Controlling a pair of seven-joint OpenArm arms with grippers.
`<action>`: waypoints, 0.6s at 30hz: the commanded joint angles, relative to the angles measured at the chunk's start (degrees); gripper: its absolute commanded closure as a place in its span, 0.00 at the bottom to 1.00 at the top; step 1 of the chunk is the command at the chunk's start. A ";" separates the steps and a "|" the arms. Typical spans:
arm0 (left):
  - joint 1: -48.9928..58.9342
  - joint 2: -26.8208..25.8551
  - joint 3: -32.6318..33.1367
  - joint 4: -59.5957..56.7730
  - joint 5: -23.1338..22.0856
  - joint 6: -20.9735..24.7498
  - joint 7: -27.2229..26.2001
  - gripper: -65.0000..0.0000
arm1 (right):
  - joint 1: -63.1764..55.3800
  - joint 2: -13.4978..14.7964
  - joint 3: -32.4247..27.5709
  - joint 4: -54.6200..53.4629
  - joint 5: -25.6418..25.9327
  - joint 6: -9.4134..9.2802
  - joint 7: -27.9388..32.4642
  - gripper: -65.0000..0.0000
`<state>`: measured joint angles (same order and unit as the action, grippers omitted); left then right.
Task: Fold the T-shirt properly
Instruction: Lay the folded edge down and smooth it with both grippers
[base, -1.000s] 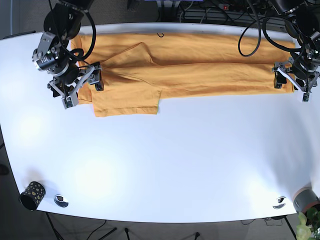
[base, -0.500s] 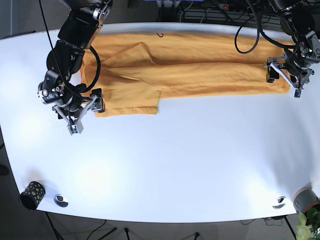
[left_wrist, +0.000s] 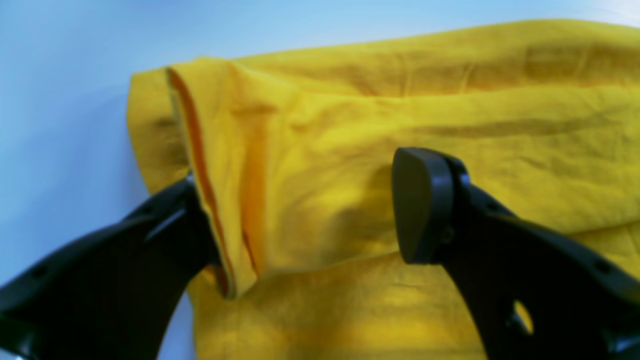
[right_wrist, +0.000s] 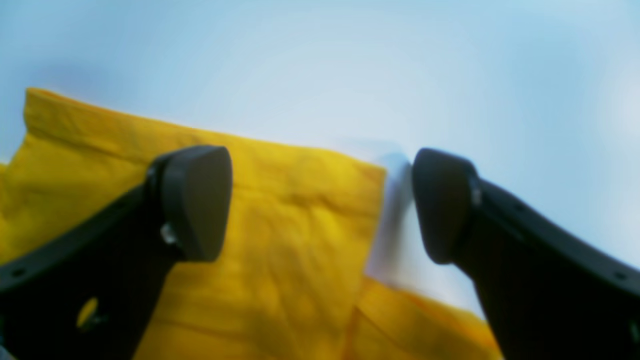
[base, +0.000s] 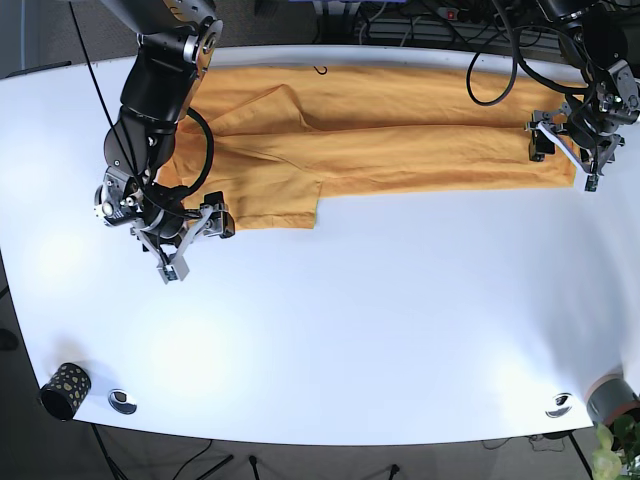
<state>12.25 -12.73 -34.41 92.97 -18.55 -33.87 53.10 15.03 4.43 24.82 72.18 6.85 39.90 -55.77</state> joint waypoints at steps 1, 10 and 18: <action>-0.43 -0.85 -0.27 -0.97 -0.40 0.07 -0.75 0.35 | 0.58 -0.69 -0.86 0.30 0.40 0.10 -1.16 0.32; -0.60 -1.03 -0.36 -4.75 -0.49 0.07 -0.75 0.35 | 0.31 -1.66 -0.95 2.32 0.40 0.10 -1.33 1.00; -0.60 -0.85 -0.36 -4.84 -0.49 0.07 -0.75 0.35 | -2.24 -1.48 -0.95 11.64 0.40 0.10 -1.42 1.00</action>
<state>11.62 -13.06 -34.61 87.94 -19.20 -33.87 51.40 12.10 2.39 23.90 79.35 6.37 39.88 -58.17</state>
